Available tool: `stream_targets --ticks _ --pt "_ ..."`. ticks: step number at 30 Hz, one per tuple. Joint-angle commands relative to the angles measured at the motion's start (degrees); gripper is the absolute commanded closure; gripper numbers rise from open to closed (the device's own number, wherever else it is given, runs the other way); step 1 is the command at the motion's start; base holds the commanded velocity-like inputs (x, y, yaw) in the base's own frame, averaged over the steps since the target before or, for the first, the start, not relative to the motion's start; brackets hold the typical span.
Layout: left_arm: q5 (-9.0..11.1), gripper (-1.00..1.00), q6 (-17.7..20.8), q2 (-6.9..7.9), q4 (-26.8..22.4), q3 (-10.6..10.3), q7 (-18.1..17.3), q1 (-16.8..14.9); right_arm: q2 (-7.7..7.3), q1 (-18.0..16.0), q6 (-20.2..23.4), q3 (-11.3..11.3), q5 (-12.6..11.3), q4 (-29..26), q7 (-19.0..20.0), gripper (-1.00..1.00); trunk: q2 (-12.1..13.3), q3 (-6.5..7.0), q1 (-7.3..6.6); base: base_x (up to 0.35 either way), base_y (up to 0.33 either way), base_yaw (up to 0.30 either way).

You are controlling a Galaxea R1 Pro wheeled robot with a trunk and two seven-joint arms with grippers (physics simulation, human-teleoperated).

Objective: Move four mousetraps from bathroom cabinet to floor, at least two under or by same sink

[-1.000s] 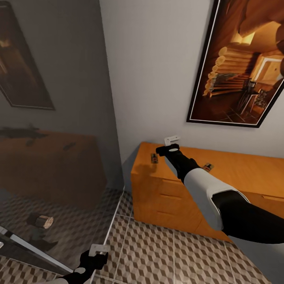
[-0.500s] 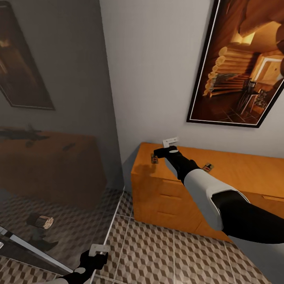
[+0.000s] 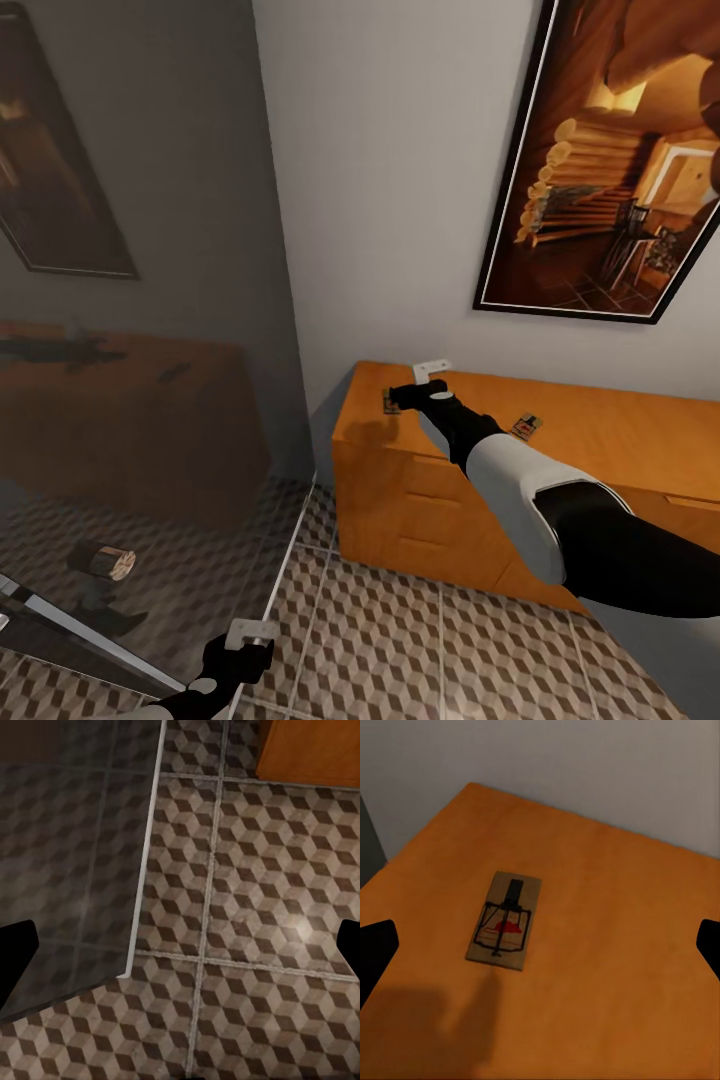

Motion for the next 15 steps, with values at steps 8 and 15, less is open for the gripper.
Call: stream_targets --ticks 8,15 --pt "0.5 -1.0 -0.42 -0.08 0.27 -0.5 0.07 -0.11 0.0 -0.03 -0.08 0.33 0.14 0.63 -0.23 -1.0 -0.12 -0.11 0.03 0.0 0.0 0.0" --pt "0.5 -1.0 -0.42 -0.08 0.27 -0.5 0.07 -0.11 0.0 -0.02 -0.24 0.34 0.12 1.22 1.25 -1.0 -0.12 -0.11 0.03 0.0 0.0 0.0"
